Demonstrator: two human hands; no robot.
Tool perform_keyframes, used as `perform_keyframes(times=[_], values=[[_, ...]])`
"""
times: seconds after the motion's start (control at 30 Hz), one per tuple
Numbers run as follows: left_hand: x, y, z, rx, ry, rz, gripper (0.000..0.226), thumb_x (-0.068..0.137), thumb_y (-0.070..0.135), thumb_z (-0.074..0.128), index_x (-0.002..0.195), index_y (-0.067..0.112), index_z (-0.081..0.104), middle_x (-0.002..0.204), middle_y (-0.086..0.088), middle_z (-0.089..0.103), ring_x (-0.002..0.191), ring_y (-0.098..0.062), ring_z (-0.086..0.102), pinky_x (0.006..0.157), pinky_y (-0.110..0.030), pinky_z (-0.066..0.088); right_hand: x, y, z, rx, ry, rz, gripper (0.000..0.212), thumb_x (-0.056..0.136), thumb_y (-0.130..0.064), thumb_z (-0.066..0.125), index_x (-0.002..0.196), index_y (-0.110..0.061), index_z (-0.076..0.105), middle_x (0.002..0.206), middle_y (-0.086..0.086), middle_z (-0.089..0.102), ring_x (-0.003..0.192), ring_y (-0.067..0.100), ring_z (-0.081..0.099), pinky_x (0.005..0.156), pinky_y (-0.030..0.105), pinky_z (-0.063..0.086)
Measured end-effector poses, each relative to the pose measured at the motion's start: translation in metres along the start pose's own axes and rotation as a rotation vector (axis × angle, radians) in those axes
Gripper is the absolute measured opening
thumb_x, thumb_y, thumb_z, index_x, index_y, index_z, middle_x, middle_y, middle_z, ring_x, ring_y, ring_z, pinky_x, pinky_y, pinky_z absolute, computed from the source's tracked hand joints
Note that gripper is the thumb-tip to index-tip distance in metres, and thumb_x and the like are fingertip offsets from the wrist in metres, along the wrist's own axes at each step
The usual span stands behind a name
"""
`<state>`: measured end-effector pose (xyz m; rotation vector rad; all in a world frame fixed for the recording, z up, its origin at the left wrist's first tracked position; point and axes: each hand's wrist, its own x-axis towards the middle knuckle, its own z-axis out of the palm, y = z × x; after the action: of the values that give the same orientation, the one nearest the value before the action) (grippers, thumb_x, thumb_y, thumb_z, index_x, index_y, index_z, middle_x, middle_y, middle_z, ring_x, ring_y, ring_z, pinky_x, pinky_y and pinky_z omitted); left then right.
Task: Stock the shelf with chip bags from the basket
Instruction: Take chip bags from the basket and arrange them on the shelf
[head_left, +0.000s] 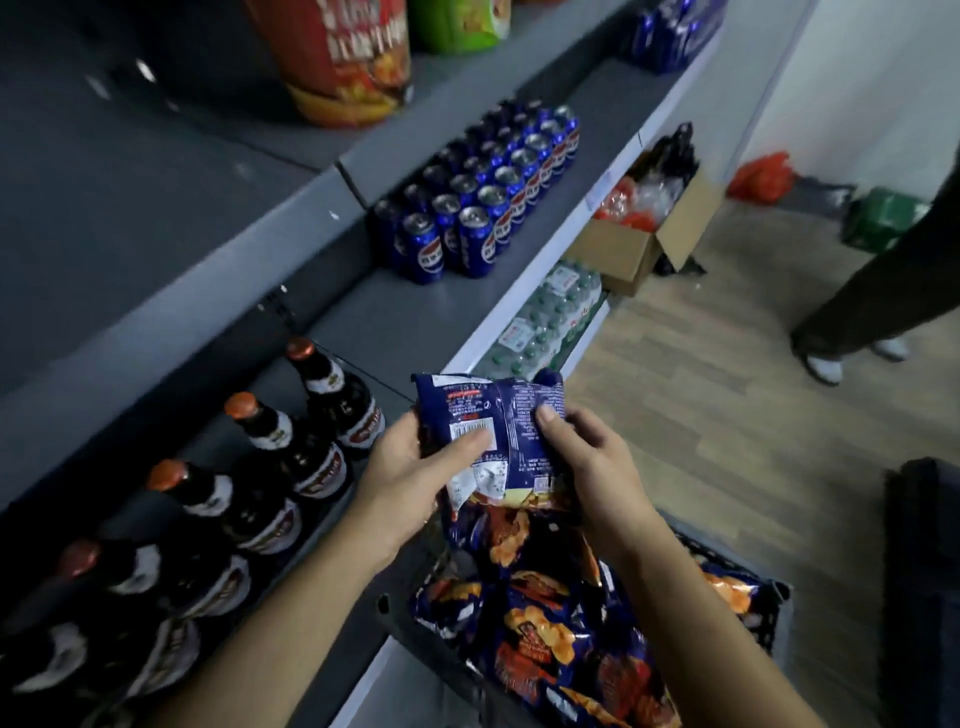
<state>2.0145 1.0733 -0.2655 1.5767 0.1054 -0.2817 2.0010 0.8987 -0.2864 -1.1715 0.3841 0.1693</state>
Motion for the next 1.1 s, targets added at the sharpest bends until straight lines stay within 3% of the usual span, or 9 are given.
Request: perform_keyframes(times=[0.13,0.2,0.3,0.5,0.63,0.87,1.03,1.1], values=[[-0.036,0.057,-0.021,0.004,0.088,0.142,0.039,0.075,0.026,0.08,0.11,0.015,0.066,0.106,-0.001,0.077,0.1,-0.019,0.073,0.088,-0.038,0.056,-0.025,-0.05,0.039,-0.039,-0.153,-0.117,0.033,0.088,-0.028,0.07,0.115,-0.008,0.066,0.102,0.014,0.077,0.088,0.03,0.075,0.08,0.042,0.061],[-0.057,0.082,-0.033,0.001,0.145,0.204,0.038,0.076,0.024,0.082,0.109,0.015,0.066,0.104,-0.002,0.077,0.097,-0.021,0.073,0.085,-0.039,0.058,-0.041,-0.072,0.06,-0.038,-0.237,-0.169,0.036,0.082,-0.029,0.071,0.112,-0.01,0.066,0.095,0.011,0.078,0.079,0.026,0.074,0.071,0.04,0.062],[-0.087,0.116,-0.052,-0.011,0.214,0.311,0.038,0.072,0.022,0.074,0.109,0.013,0.066,0.102,-0.001,0.077,0.094,-0.017,0.074,0.077,-0.028,0.058,-0.058,-0.097,0.095,-0.055,-0.344,-0.21,0.029,0.086,-0.025,0.071,0.112,-0.012,0.067,0.092,0.007,0.078,0.072,0.022,0.073,0.062,0.036,0.061],[-0.148,0.168,-0.105,0.011,0.401,0.42,0.044,0.072,0.023,0.073,0.113,0.009,0.065,0.105,-0.003,0.077,0.096,-0.02,0.073,0.082,-0.033,0.059,-0.092,-0.127,0.179,-0.106,-0.543,-0.272,0.022,0.094,-0.019,0.068,0.114,-0.01,0.067,0.104,0.014,0.077,0.086,0.028,0.074,0.079,0.046,0.061],[-0.196,0.185,-0.152,0.008,0.542,0.432,0.037,0.078,0.019,0.072,0.114,0.01,0.066,0.106,-0.001,0.077,0.098,-0.018,0.073,0.081,-0.029,0.058,-0.122,-0.128,0.242,-0.123,-0.68,-0.206,0.025,0.093,-0.018,0.069,0.116,-0.008,0.066,0.102,0.015,0.078,0.086,0.028,0.075,0.075,0.038,0.061],[-0.277,0.187,-0.226,-0.013,0.782,0.443,0.031,0.087,0.015,0.07,0.118,0.016,0.064,0.108,0.002,0.076,0.1,-0.015,0.073,0.078,-0.023,0.057,-0.175,-0.093,0.347,-0.236,-0.852,-0.131,0.027,0.092,-0.025,0.072,0.114,-0.01,0.068,0.101,0.012,0.078,0.093,0.032,0.076,0.085,0.045,0.061],[-0.321,0.173,-0.273,-0.035,0.945,0.413,0.033,0.088,0.022,0.073,0.12,0.02,0.064,0.114,0.001,0.074,0.109,-0.017,0.069,0.093,-0.033,0.054,-0.21,-0.066,0.397,-0.249,-0.915,-0.107,0.023,0.093,-0.026,0.071,0.111,-0.011,0.069,0.102,0.011,0.078,0.094,0.03,0.075,0.085,0.046,0.061],[-0.333,0.173,-0.282,-0.018,0.977,0.431,0.028,0.09,0.017,0.071,0.117,0.017,0.065,0.11,0.005,0.075,0.103,-0.009,0.07,0.083,-0.02,0.055,-0.22,-0.058,0.411,-0.26,-0.937,-0.105,0.023,0.094,-0.026,0.071,0.112,-0.012,0.068,0.103,0.009,0.078,0.096,0.03,0.075,0.089,0.049,0.06]])
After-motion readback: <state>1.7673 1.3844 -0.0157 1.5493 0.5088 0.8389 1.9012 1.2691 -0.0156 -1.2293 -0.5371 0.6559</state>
